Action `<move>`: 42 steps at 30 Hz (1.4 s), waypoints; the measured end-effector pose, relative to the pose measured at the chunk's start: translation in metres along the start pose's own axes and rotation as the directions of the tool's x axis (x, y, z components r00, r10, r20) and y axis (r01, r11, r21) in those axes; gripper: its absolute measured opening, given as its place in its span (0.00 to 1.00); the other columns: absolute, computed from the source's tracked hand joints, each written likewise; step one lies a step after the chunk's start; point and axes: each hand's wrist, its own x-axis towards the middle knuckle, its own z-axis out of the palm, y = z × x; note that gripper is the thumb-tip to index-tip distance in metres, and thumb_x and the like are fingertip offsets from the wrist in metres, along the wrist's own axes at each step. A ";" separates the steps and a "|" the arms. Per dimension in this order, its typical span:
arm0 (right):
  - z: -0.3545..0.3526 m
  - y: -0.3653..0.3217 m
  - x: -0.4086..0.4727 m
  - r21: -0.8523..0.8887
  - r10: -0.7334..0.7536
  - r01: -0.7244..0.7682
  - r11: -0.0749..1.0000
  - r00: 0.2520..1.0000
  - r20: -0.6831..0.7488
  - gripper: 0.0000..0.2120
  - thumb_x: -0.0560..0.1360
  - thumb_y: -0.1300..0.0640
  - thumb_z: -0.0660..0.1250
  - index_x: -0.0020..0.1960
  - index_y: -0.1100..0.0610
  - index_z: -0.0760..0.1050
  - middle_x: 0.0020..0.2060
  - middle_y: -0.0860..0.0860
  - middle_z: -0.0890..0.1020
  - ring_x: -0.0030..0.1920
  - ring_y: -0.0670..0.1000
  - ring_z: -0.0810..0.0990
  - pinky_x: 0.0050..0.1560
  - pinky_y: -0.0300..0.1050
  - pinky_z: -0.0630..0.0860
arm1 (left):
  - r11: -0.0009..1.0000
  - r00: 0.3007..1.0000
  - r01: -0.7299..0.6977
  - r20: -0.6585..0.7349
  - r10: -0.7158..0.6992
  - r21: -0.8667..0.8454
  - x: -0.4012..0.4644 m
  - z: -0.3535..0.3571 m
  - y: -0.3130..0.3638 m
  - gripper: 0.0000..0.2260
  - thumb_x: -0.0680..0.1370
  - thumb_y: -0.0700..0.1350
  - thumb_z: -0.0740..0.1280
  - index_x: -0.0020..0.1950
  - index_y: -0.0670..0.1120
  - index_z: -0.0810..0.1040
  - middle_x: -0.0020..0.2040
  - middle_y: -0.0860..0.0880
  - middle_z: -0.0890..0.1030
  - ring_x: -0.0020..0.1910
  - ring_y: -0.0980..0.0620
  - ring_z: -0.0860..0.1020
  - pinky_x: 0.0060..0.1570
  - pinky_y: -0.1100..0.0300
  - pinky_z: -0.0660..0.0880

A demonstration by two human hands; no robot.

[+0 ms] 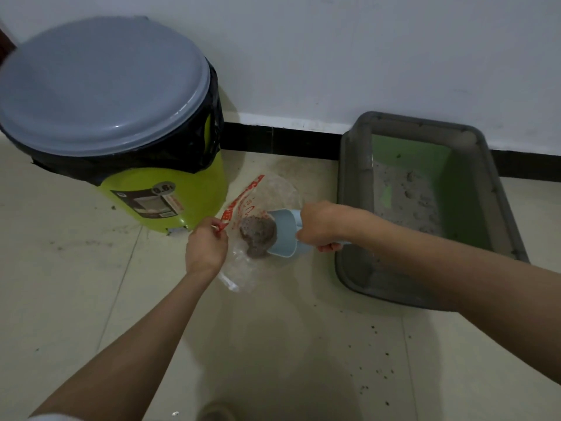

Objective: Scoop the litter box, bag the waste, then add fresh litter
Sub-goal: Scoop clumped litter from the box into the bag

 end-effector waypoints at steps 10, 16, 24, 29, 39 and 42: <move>-0.019 0.024 -0.017 0.204 -0.064 0.092 0.975 0.988 -0.140 0.15 0.78 0.58 0.59 0.34 0.62 0.70 0.25 0.53 0.74 0.19 0.47 0.70 0.22 0.34 0.68 | 0.989 0.995 -0.085 -0.032 0.089 0.119 -0.007 -0.001 0.018 0.14 0.78 0.43 0.62 0.61 0.40 0.73 0.57 0.38 0.73 0.57 0.39 0.72 0.54 0.48 0.70; -0.036 0.094 -0.042 0.743 0.113 0.165 0.648 0.945 -0.308 0.13 0.79 0.54 0.59 0.42 0.62 0.75 0.28 0.53 0.73 0.24 0.48 0.68 0.22 0.37 0.64 | 0.946 0.949 -0.312 0.066 0.307 0.087 -0.016 0.007 0.073 0.14 0.79 0.42 0.58 0.63 0.39 0.72 0.60 0.39 0.73 0.58 0.41 0.74 0.58 0.50 0.70; -0.022 0.202 -0.058 0.930 0.436 0.105 0.353 0.860 -0.263 0.11 0.80 0.55 0.57 0.47 0.62 0.72 0.30 0.54 0.72 0.27 0.48 0.69 0.25 0.38 0.66 | 0.699 0.693 -0.696 0.406 0.596 0.162 -0.042 0.059 0.188 0.24 0.81 0.50 0.53 0.75 0.42 0.56 0.75 0.44 0.59 0.73 0.48 0.58 0.70 0.57 0.55; 0.020 0.237 -0.022 0.997 0.485 -0.048 0.056 0.874 0.015 0.05 0.80 0.61 0.55 0.49 0.63 0.68 0.30 0.54 0.68 0.27 0.48 0.65 0.18 0.31 0.61 | 0.667 0.702 -0.691 0.479 0.527 0.279 -0.036 0.109 0.219 0.27 0.82 0.53 0.49 0.76 0.40 0.47 0.77 0.43 0.47 0.76 0.47 0.46 0.74 0.53 0.48; 0.032 0.259 0.040 0.982 0.531 -0.123 -0.141 0.828 0.180 0.06 0.80 0.61 0.54 0.49 0.61 0.68 0.31 0.54 0.69 0.29 0.48 0.66 0.28 0.39 0.62 | 0.656 0.751 -0.660 0.318 0.579 0.366 -0.025 0.147 0.231 0.24 0.82 0.47 0.48 0.75 0.38 0.48 0.76 0.41 0.51 0.76 0.46 0.45 0.74 0.50 0.47; 0.023 0.263 0.051 0.971 0.502 -0.122 -0.208 0.838 0.213 0.05 0.80 0.63 0.52 0.48 0.61 0.67 0.31 0.54 0.67 0.29 0.47 0.63 0.29 0.39 0.59 | 0.646 0.742 -0.671 0.306 0.597 0.365 -0.025 0.147 0.229 0.24 0.82 0.46 0.49 0.75 0.38 0.49 0.76 0.41 0.52 0.76 0.45 0.46 0.74 0.50 0.48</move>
